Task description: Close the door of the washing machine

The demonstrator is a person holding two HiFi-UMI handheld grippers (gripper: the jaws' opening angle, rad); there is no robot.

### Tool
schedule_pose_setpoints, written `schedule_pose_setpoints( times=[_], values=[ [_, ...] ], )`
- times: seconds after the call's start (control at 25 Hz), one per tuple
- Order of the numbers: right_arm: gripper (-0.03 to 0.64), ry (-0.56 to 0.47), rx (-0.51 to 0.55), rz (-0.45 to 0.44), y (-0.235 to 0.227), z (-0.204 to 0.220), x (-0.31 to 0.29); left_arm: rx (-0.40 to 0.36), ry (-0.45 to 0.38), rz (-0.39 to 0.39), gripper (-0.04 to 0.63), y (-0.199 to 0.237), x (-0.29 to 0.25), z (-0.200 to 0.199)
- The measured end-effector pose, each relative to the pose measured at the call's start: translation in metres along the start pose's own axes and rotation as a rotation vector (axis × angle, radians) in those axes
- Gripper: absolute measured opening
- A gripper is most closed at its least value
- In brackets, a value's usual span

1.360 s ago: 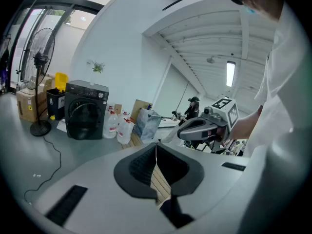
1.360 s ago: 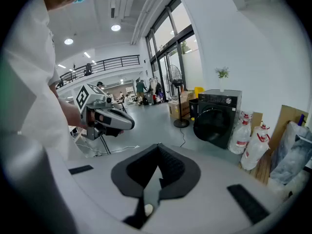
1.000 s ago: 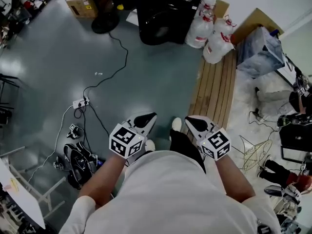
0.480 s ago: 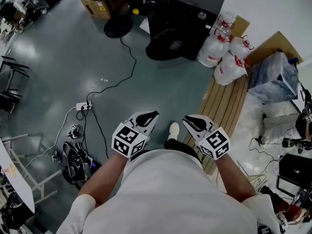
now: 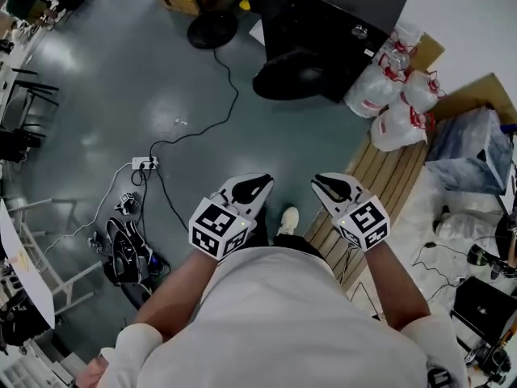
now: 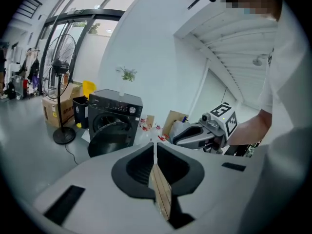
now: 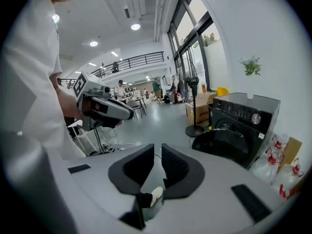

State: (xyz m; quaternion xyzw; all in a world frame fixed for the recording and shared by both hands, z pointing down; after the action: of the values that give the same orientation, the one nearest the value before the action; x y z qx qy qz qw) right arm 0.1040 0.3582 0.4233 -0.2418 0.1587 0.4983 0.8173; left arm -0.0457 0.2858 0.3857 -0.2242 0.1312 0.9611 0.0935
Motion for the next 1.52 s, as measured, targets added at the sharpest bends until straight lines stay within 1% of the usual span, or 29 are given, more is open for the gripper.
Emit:
schedule_pose_setpoints(
  times=[0.2, 0.44, 0.6, 0.72, 0.92, 1.0, 1.24, 1.36, 1.52],
  values=[
    [0.057, 0.041, 0.097, 0.028, -0.029, -0.031, -0.046, 0.023, -0.024, 0.003, 0.021, 0.052, -0.011, -0.011],
    [0.072, 0.118, 0.171, 0.059, -0.071, -0.070, -0.108, 0.017, -0.046, 0.013, 0.021, 0.127, -0.018, -0.043],
    [0.072, 0.170, 0.219, 0.079, -0.098, -0.083, -0.154, 0.000, -0.044, 0.027, 0.021, 0.168, -0.018, -0.049],
    [0.077, 0.225, 0.266, 0.092, -0.121, -0.093, -0.186, 0.021, -0.039, 0.017, 0.021, 0.197, -0.019, -0.053],
    [0.080, 0.317, 0.415, 0.105, -0.171, -0.104, -0.235, 0.065, -0.066, -0.024, 0.021, 0.235, -0.027, -0.065],
    [0.085, 0.349, 0.458, 0.099, -0.194, -0.107, -0.257, 0.080, -0.071, -0.049, 0.021, 0.252, -0.035, -0.072],
    [0.107, 0.448, 0.608, 0.032, -0.255, -0.105, -0.325, 0.141, -0.073, -0.151, 0.021, 0.295, -0.052, -0.095],
    [0.121, 0.509, 0.676, -0.011, -0.276, -0.094, -0.351, 0.177, -0.067, -0.193, 0.021, 0.305, -0.058, -0.102],
    [0.126, 0.587, 0.749, -0.031, -0.303, -0.078, -0.375, 0.222, -0.062, -0.236, 0.021, 0.320, -0.065, -0.104]
  ],
)
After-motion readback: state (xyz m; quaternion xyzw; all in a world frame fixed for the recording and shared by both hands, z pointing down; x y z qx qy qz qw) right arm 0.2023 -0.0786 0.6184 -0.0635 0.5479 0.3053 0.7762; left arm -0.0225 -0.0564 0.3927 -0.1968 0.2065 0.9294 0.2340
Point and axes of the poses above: the fingertips, and each gripper's own axes: x backward along the fingers, y to its left, z out of its underside, the point moved 5 cm from there along x, backward along the fingers, and after that the axes turned 6 degrees about -x, right-handed, at the moved point
